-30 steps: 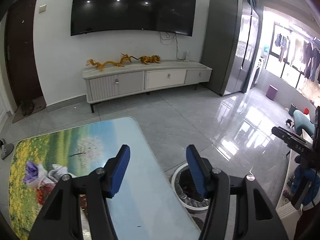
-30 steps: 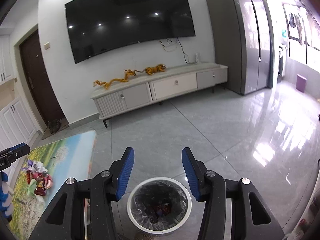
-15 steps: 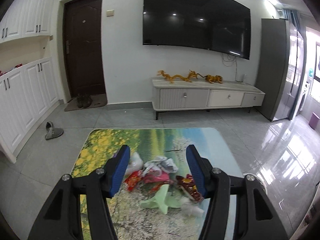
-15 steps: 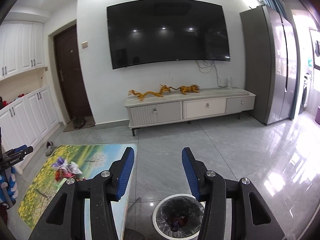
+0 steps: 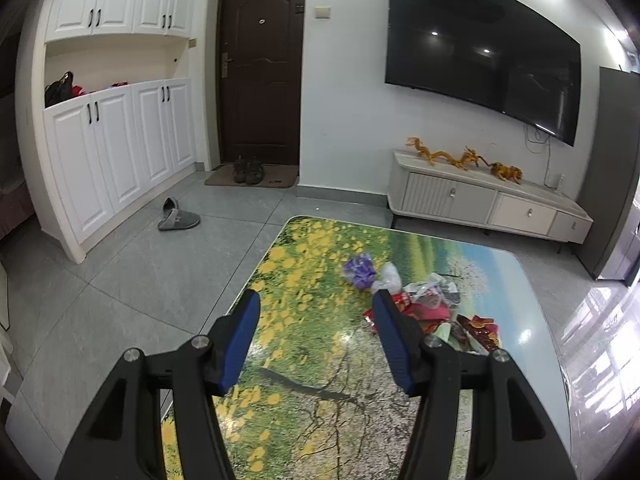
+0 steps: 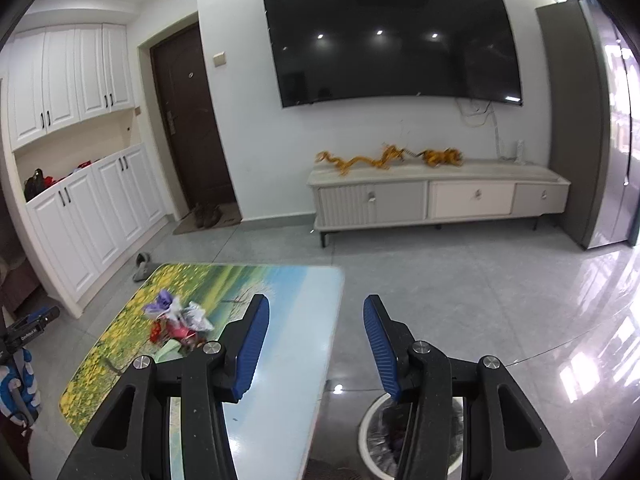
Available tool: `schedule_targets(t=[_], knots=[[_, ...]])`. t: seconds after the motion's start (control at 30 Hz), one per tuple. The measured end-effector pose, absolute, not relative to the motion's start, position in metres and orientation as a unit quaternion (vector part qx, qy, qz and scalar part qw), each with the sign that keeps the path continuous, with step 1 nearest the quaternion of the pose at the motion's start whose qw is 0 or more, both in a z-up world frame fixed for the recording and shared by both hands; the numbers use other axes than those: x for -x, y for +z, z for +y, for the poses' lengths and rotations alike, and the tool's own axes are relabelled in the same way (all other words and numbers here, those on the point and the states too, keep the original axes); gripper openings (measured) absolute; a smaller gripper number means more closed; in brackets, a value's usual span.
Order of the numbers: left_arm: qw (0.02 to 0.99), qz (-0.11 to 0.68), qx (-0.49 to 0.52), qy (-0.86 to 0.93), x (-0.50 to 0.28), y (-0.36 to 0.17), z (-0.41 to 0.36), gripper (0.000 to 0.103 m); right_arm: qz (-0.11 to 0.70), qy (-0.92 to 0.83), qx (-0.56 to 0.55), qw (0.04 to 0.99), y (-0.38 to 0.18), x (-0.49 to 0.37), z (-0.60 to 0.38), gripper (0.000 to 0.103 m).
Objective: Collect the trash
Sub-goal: 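Move both tools back from the bin toward the table pile, then grasp the green bag with the left tool while the right tool grasps a pink wrapper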
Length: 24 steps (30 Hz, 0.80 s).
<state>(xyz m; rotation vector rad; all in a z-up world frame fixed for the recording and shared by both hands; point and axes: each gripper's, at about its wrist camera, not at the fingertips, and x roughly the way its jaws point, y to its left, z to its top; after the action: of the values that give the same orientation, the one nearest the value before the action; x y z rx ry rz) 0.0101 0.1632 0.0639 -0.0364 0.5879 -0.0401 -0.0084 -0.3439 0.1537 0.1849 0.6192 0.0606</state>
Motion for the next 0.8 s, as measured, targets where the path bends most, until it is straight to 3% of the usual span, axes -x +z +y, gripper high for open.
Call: schedule_targets(t=[0.2,0.8], knots=[[0.95,0.309,0.036,-0.032,-0.018,0.048,0.164,0.056,0.353,0.086,-0.113,0.925,0.107,-0.038,-0.309,0.043],[0.894,0.417,0.037,-0.157,-0.084,-0.036,0.066,0.057,0.472,0.166,-0.145,0.854,-0.011,-0.128,-0.25,0.043]])
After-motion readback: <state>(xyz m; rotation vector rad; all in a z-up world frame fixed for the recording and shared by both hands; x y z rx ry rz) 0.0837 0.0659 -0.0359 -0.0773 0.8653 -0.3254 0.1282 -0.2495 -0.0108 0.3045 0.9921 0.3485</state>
